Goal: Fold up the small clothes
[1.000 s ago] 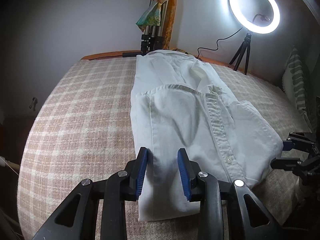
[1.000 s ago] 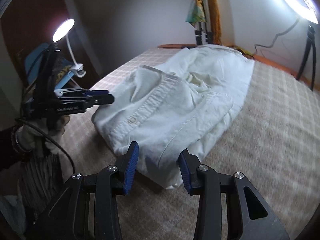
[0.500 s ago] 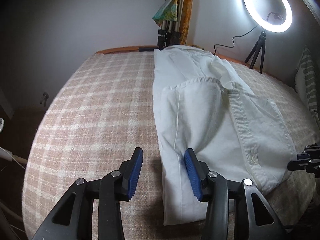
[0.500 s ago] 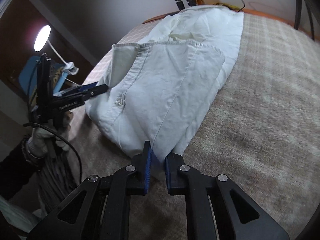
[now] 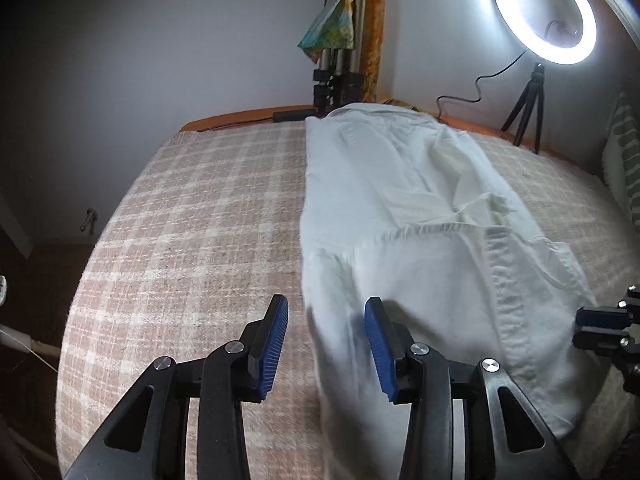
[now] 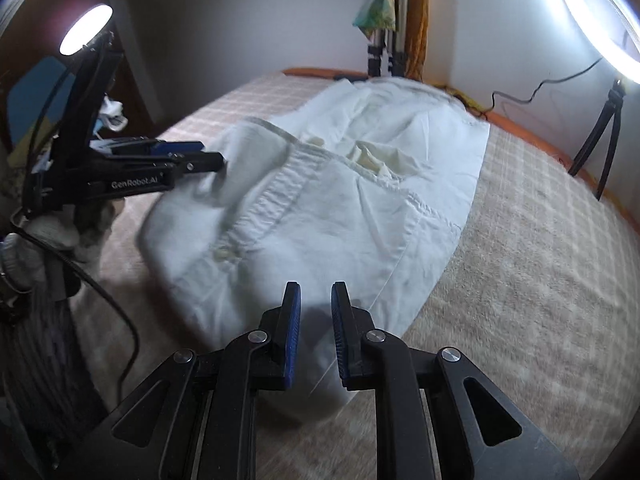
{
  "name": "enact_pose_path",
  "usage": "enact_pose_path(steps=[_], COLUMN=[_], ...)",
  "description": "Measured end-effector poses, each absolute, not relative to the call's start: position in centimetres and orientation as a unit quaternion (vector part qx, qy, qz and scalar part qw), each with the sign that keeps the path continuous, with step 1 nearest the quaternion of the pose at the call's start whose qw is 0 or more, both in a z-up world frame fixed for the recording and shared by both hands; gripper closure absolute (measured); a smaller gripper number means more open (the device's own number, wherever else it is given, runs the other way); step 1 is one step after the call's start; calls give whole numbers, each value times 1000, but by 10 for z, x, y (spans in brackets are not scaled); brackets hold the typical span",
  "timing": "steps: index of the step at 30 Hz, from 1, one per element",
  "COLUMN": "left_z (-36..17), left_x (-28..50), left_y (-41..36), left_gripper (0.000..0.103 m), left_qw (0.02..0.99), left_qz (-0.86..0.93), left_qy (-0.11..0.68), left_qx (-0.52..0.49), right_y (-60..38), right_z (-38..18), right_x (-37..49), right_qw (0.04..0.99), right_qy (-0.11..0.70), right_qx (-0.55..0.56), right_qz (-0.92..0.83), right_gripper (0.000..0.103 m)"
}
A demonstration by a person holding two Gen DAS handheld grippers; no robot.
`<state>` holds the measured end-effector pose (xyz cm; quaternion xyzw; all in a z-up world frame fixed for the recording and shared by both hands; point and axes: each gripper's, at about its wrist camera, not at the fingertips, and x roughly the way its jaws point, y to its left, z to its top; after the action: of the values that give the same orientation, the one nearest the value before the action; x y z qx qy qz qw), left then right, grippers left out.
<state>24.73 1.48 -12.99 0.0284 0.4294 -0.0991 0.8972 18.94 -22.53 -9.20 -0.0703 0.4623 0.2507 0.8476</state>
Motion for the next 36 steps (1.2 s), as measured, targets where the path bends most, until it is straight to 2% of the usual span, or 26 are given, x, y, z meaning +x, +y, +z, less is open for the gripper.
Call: enact_pose_path(steps=[3,7,10,14,20,23,25,32,36], left_z=[-139,-126,-103,-83,-87,-99,-109,-136,-149], left_x=[260,268,284,319,379,408,427,469,490], left_y=[20,23,34,43,42,35,28,2,-4], left_gripper=[55,56,56,50,45,44,43,45,57], left_qw=[891,896,907,912,900,889,881,864,851], left_qz=[-97,-104,-112,-122,-155,-172,-184,-210,-213], left_qy=[442,428,406,392,407,421,429,449,466], left_qx=[33,47,20,-1,-34,-58,-74,-89,-118], right_y=[-236,-260,-275,-308,-341,-350,-353,-346,-339], right_z=[-104,-104,-86,-76,-84,-93,-101,-126,-133], right_x=[208,226,231,265,328,358,379,435,457], right_qw=[846,835,850,859,854,849,844,833,831], right_qy=[479,502,479,464,459,458,458,465,466], right_qx=[-83,-32,-20,49,147,180,200,233,241], right_qz=[218,221,219,209,196,194,194,190,186], right_gripper=[90,92,86,68,67,59,59,59,59])
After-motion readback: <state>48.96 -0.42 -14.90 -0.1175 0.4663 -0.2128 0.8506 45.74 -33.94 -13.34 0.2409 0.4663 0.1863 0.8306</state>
